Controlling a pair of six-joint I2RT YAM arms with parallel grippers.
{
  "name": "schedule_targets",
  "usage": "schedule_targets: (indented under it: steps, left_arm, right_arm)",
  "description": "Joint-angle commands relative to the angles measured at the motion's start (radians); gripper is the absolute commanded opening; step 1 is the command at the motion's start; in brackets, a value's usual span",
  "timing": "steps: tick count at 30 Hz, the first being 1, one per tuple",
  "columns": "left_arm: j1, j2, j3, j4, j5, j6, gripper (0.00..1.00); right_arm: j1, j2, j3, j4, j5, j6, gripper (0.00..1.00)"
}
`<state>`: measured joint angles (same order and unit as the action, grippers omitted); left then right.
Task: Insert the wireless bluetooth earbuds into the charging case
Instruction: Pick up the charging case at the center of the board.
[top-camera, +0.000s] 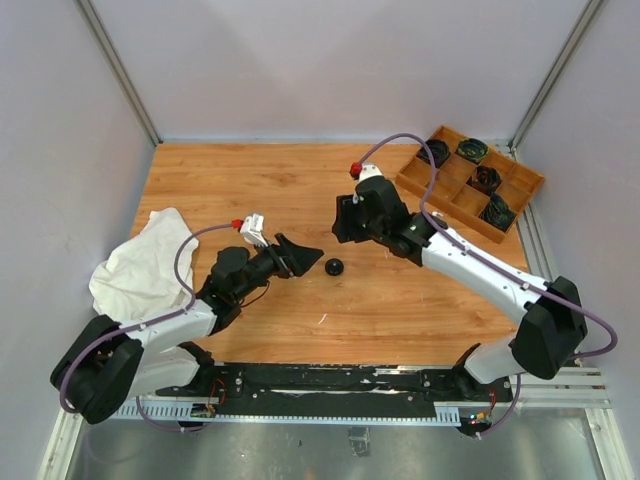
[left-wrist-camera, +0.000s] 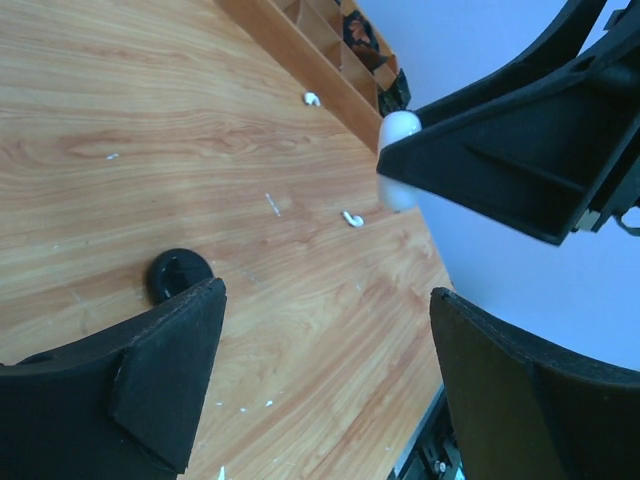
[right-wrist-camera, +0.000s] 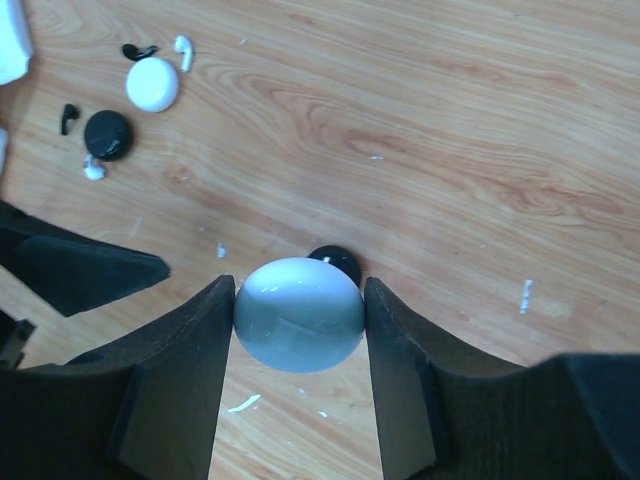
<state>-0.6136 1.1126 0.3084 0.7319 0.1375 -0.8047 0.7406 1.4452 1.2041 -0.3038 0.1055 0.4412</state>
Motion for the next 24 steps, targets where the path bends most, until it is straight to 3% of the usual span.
schedule_targets:
  steps: [1,24]
  left_arm:
    - [-0.024,0.026,0.032,0.132,-0.002,-0.035,0.87]
    - [-0.098,0.091,0.056,0.259,-0.14,0.079,0.63]
  right_arm:
    - [0.054,-0.039,-0.034,0.077,0.027,0.1,0.45]
    - [0.129,-0.096,-0.109,0.192,0.036,0.303,0.46]
